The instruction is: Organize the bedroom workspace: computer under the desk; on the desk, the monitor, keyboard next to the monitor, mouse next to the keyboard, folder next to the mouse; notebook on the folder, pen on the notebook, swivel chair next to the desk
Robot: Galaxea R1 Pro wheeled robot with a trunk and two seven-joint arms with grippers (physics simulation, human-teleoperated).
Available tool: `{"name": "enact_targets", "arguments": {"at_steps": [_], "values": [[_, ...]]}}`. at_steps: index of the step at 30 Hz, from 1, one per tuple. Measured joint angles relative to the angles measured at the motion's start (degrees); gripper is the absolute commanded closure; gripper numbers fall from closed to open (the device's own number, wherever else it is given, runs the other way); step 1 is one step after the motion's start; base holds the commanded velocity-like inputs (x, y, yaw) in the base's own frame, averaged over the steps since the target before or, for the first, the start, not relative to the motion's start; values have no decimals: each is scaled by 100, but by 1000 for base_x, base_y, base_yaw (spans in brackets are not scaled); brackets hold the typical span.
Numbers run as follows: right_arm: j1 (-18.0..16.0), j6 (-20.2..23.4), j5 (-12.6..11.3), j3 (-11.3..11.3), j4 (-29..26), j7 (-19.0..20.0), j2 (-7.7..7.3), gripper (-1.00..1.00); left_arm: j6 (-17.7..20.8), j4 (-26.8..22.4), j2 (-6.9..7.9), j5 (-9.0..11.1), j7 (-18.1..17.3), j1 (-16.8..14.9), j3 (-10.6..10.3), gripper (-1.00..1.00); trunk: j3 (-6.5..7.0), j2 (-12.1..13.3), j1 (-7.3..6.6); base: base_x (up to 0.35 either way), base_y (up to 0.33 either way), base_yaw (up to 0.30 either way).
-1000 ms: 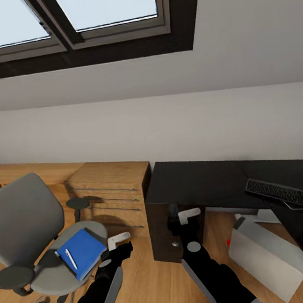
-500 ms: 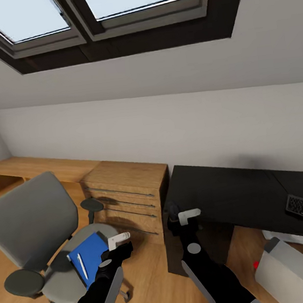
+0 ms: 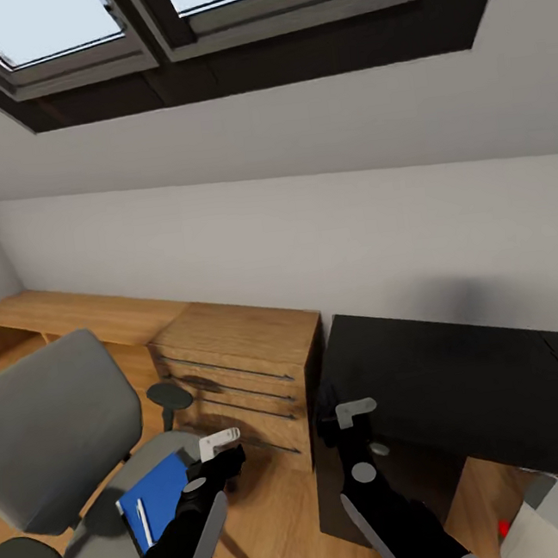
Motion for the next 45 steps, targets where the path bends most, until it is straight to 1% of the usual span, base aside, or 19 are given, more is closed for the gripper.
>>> {"name": "enact_targets", "arguments": {"at_steps": [3,4,6,9,12,13,16,19,20,22,24,28,34,42,45], "values": [[-17,-16,-1,-241,183,116,-35,100,4,0,-2,0,0,0,0,-100,0,1,2,138,0,0],[-32,-19,-3,-323,283,237,-41,100,4,0,-5,0,0,0,-1,-100,0,1,2,66,0,0],[-68,-22,0,-402,398,391,-46,100,5,0,-6,0,0,0,-3,-100,0,1,3,43,0,0],[-205,-28,2,-627,666,743,-57,100,5,0,-8,0,0,0,-6,-100,0,1,3,19,0,0],[-301,-35,2,-808,901,979,-62,100,6,2,-8,0,0,0,-7,-100,0,1,3,5,0,0],[-445,-38,0,-888,1139,1112,-73,100,5,3,-9,0,0,0,-7,-100,0,1,3,1,0,0],[-575,-62,-3,-963,1399,1210,-78,100,6,5,-13,0,0,0,-7,-100,0,1,3,0,0,0],[-729,-165,-3,-1084,1713,1369,-80,100,6,7,-16,0,0,0,-7,-100,0,1,3,0,0,0],[-821,-239,-4,-1145,1897,1483,-82,100,6,8,-16,0,0,0,-7,-100,0,1,3,0,0,0],[-1067,-394,-3,-1242,2386,1811,-132,100,4,8,-15,0,0,0,-7,-100,0,1,3,4,0,0],[-1172,-463,-7,-1273,2605,1952,-173,100,2,8,-16,0,0,0,-7,-100,0,0,3,61,0,0],[-1273,-579,-11,-1302,2846,2085,-224,100,-2,8,-17,0,0,0,-7,-100,0,0,1,204,0,0],[-1293,-582,-12,-1313,2897,2105,-213,100,0,8,-18,0,-3,0,-7,-100,0,0,2,243,0,0],[-1294,-566,-8,-1319,2909,2107,-190,100,3,-6,-10,15,-3,0,3,-100,0,0,3,16,0,0],[-1294,-565,-8,-1328,2909,2107,-187,100,-1,-20,-9,32,4,0,20,-100,-54,-118,69,1,0,0]]}}
